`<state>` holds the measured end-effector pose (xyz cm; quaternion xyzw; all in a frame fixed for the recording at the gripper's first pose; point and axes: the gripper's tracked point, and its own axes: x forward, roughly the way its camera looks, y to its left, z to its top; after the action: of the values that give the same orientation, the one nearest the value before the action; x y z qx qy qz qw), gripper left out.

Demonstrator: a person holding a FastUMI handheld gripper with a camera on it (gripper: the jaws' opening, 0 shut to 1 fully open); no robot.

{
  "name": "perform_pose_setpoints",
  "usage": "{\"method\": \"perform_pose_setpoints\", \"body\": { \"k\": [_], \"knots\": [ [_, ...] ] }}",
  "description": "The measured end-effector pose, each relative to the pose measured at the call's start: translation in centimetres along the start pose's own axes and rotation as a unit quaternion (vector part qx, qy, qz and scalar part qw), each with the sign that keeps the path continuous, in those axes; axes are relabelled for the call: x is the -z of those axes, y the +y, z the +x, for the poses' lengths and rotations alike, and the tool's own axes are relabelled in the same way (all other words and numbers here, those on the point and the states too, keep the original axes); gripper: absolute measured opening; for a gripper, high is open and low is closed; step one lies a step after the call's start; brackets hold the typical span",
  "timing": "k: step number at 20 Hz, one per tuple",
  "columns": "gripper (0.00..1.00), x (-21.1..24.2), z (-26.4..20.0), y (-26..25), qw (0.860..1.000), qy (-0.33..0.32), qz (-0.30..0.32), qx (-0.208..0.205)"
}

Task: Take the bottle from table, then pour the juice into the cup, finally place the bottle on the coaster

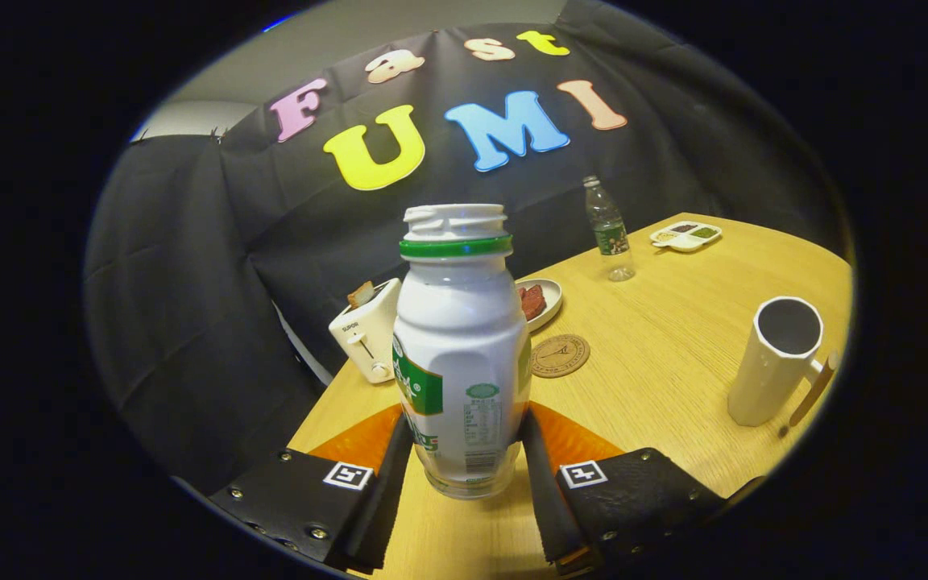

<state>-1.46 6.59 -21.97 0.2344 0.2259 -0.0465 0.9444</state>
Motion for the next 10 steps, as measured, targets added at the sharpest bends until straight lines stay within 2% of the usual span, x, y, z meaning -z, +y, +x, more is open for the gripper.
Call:
{"method": "perform_pose_setpoints", "body": {
  "k": [4, 10],
  "knots": [
    [0.7, -0.2, -0.4, -1.6, 0.999, -0.002, 0.036, 0.012],
    [0.7, -0.1, -1.0, -2.9, 0.995, -0.005, 0.097, 0.005]
  ]
}}
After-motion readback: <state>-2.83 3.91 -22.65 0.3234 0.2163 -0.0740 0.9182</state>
